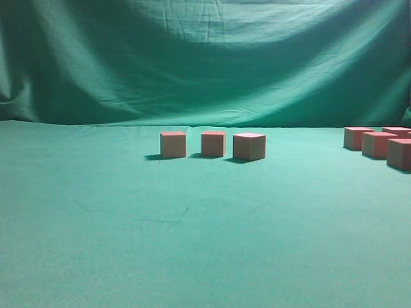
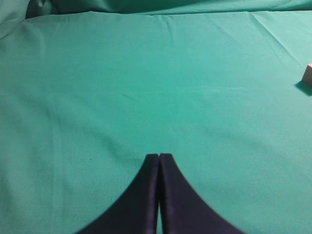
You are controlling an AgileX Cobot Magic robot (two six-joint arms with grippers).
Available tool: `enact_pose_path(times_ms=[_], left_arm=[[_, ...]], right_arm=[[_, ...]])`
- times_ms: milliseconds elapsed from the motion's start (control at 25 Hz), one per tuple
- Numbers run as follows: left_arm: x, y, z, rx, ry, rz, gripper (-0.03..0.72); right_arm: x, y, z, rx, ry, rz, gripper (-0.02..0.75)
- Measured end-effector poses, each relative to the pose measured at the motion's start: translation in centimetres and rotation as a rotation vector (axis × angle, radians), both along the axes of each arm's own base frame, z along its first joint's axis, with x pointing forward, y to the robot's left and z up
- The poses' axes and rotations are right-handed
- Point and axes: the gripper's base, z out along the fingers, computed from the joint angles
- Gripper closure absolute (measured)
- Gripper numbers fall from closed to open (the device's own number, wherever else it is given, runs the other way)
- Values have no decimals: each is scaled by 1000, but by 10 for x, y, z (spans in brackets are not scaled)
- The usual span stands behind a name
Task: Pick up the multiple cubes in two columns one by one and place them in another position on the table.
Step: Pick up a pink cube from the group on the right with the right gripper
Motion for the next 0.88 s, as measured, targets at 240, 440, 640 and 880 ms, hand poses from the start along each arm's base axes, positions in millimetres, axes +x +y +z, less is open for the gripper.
enact_pose_path(times_ms=[240, 440, 640, 880], left_arm=[[0, 0, 0, 0, 0, 0, 688], [0, 0, 0, 0, 0, 0, 688], [0, 0, 0, 0, 0, 0, 688], [0, 0, 0, 0, 0, 0, 688]], right_arm=[[31, -2, -36, 34, 39, 37, 245], [51, 2, -63, 54, 70, 106, 245], [64, 4, -87, 52, 95, 160, 245], [72, 5, -106, 52, 108, 178, 245]])
